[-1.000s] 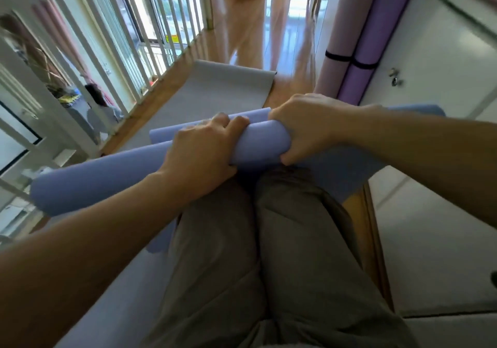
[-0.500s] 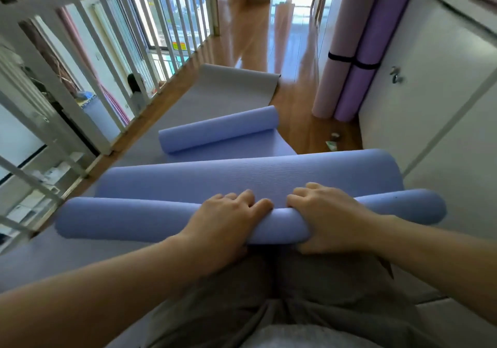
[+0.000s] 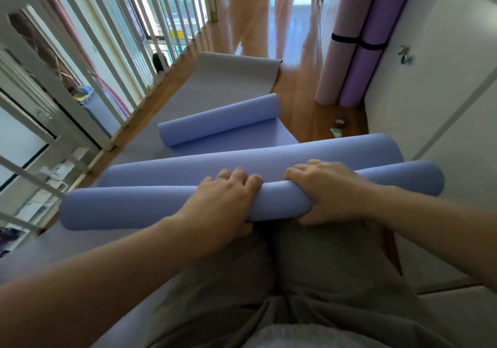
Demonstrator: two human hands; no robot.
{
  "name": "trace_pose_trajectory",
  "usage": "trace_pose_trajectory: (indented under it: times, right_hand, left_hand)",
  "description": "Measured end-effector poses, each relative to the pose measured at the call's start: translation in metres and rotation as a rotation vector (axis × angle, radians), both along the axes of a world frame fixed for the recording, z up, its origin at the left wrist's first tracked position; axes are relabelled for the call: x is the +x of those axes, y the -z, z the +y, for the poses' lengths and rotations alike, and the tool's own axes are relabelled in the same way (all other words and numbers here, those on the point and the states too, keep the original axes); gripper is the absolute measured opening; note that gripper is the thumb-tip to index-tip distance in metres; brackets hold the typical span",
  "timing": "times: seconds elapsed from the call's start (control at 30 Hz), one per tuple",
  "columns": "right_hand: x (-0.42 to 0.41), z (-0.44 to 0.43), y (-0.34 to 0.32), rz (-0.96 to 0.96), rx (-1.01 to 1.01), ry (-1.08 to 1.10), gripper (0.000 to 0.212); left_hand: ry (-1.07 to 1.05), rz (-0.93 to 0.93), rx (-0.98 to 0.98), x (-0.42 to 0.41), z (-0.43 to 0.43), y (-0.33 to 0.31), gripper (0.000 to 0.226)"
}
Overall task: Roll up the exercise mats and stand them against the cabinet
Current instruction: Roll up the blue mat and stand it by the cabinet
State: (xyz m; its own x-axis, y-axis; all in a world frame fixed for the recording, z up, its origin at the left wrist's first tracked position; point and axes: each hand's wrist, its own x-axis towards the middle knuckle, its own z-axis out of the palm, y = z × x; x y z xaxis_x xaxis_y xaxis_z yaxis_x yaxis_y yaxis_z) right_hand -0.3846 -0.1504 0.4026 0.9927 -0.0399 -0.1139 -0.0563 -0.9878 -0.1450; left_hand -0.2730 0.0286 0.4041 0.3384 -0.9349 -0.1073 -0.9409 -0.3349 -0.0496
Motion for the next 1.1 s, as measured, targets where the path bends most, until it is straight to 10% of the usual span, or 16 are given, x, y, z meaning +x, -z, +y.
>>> trace_pose_trajectory:
  times: [0.17,0.37,0.63,0.87,1.1]
  right_hand:
    - [0.018,-0.014,-0.009,0.190,0.079,-0.008,0.062]
    - [0.007,-0.002,0.030,-0.388,-0.217,-0.048,0.062]
    - [0.043,-0.021,-0.011,0.158,0.066,0.011,0.059]
    - [0.027,-0.002,0.033,-0.468,-0.217,0.063,0.064]
    - [0.055,-0.022,0.005,-0.109,-0.131,0.014,0.057]
  left_hand:
    - [-0.023,-0.147,-0.044,-0.009,-0.008,0.014,0.067]
    - [-0.017,0.044,-0.007,0.017,-0.018,0.010,0.071]
    - [-0.014,-0.074,-0.119,0.023,-0.029,0.012,0.067]
    - [-0.045,0.248,0.091,0.056,-0.048,-0.002,0.062]
    - [-0.041,-0.173,-0.159,0.033,-0.040,0.021,0.065]
